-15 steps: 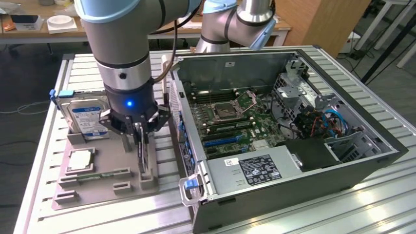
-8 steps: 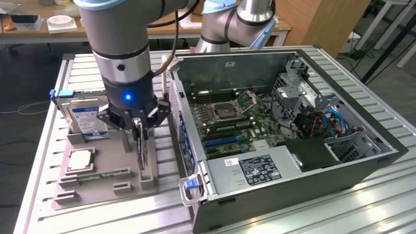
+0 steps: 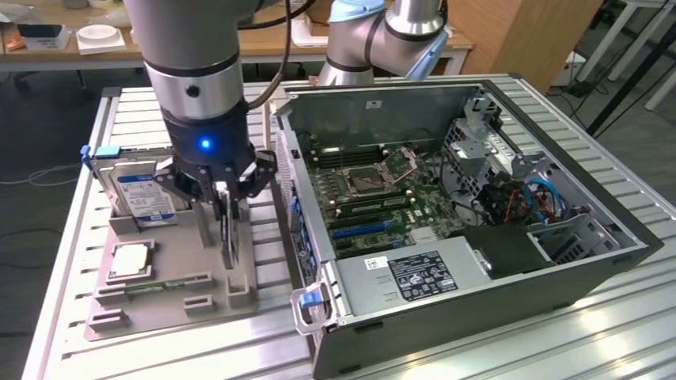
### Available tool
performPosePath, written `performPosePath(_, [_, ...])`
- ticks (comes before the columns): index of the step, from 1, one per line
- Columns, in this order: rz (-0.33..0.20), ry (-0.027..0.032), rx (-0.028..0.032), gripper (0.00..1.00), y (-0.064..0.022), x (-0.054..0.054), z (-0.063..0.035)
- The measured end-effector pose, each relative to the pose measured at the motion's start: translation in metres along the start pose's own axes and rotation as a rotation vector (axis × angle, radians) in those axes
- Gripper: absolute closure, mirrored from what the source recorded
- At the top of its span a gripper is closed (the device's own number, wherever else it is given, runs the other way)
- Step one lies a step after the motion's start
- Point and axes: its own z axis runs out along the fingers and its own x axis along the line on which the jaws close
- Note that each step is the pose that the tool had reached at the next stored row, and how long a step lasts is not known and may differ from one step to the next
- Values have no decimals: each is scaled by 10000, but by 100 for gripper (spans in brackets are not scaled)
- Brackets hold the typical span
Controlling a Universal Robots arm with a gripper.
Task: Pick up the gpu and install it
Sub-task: 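Pick up the gpu and move the gpu toward the slot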
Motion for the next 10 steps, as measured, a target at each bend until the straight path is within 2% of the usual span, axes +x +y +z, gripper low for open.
performPosePath(5, [0,1,1,74,5,-2,-109])
performPosePath(10, [0,0,-1,74,5,-3,-118])
